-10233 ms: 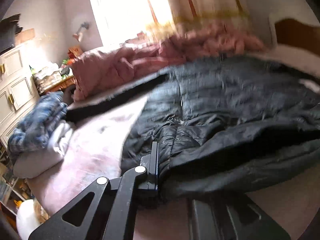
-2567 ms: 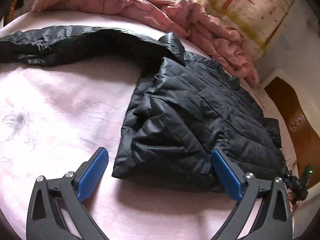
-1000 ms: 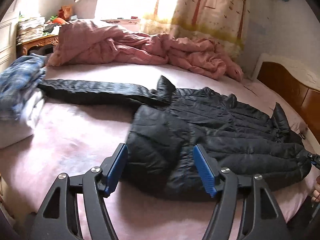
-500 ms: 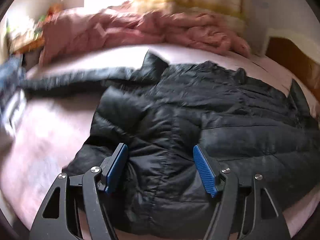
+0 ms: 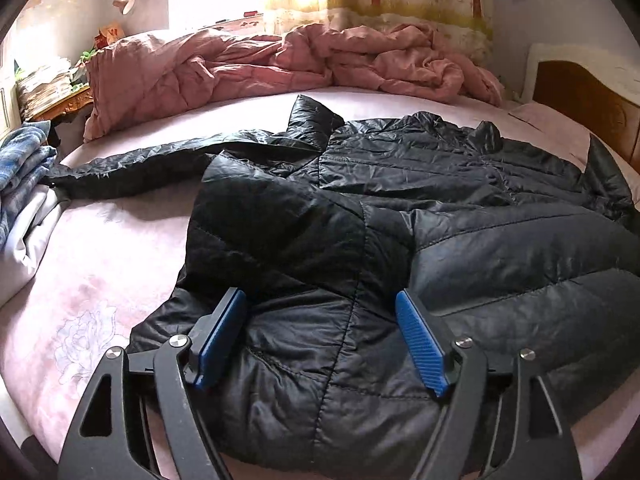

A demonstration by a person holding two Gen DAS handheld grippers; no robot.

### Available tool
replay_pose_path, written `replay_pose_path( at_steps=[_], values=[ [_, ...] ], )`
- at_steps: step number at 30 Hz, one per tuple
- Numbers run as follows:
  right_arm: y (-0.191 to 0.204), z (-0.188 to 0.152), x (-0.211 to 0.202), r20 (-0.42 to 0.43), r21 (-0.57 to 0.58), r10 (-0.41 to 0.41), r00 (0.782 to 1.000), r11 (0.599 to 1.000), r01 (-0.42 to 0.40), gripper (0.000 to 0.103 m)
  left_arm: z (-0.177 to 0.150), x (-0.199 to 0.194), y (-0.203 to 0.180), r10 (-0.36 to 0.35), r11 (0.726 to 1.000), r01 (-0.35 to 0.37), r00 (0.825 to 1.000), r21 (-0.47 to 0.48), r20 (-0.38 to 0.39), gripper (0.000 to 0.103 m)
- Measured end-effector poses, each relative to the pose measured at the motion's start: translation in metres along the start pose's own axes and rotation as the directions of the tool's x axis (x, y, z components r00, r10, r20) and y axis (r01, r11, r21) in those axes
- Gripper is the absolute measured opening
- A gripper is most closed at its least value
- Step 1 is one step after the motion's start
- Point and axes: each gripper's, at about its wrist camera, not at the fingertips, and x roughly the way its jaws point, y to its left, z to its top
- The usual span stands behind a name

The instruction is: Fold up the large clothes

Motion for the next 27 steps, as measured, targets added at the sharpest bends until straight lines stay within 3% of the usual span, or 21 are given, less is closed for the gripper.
replay_pose_path(
  at_steps=[3, 6, 8, 13, 16, 19, 23, 27],
  values=[
    [-0.004, -0.001, -0.006, 0.029, 0.016, 0.007, 1.000, 1.000, -0.007, 0.063, -0.001, -0.015, 0.004, 0.004, 1.000, -0.002, 0.997, -0.026, 0.079, 0.074],
    [-0.010, 0.003, -0.027, 0.083, 0.031, 0.029, 0.996, 0.999, -0.032, 0.063, 0.002, -0.057, 0.005, -0.020, 1.000, 0.024, 0.965, -0.011, 0.260, 0.074],
    [-0.016, 0.010, -0.047, 0.146, 0.047, 0.042, 0.988, 0.998, -0.050, 0.063, 0.009, -0.076, 0.001, -0.017, 1.000, 0.018, 0.945, -0.002, 0.326, 0.076],
    [-0.057, 0.048, -0.073, 0.215, 0.186, 0.032, 0.976, 0.980, -0.073, 0.063, 0.049, -0.086, -0.008, -0.088, 0.995, 0.100, 0.933, -0.017, 0.350, 0.077],
    [-0.107, 0.075, -0.066, 0.223, 0.359, -0.004, 0.975, 0.930, -0.078, 0.066, 0.073, -0.076, -0.021, -0.068, 0.998, 0.070, 0.924, 0.008, 0.375, 0.078],
    [-0.165, 0.091, -0.048, 0.173, 0.537, -0.111, 0.979, 0.843, 0.001, 0.067, 0.091, -0.052, -0.028, -0.074, 0.997, 0.082, 0.931, -0.008, 0.357, 0.078],
    [-0.224, 0.100, -0.010, 0.081, 0.616, -0.188, 0.979, 0.782, 0.099, 0.067, 0.094, -0.023, -0.038, -0.084, 0.995, 0.094, 0.938, -0.015, 0.336, 0.078],
    [-0.261, 0.105, 0.038, -0.035, 0.676, -0.319, 0.947, 0.690, 0.257, 0.067, 0.082, 0.001, -0.049, -0.068, 0.998, 0.070, 0.945, 0.006, 0.319, 0.078]
  ],
)
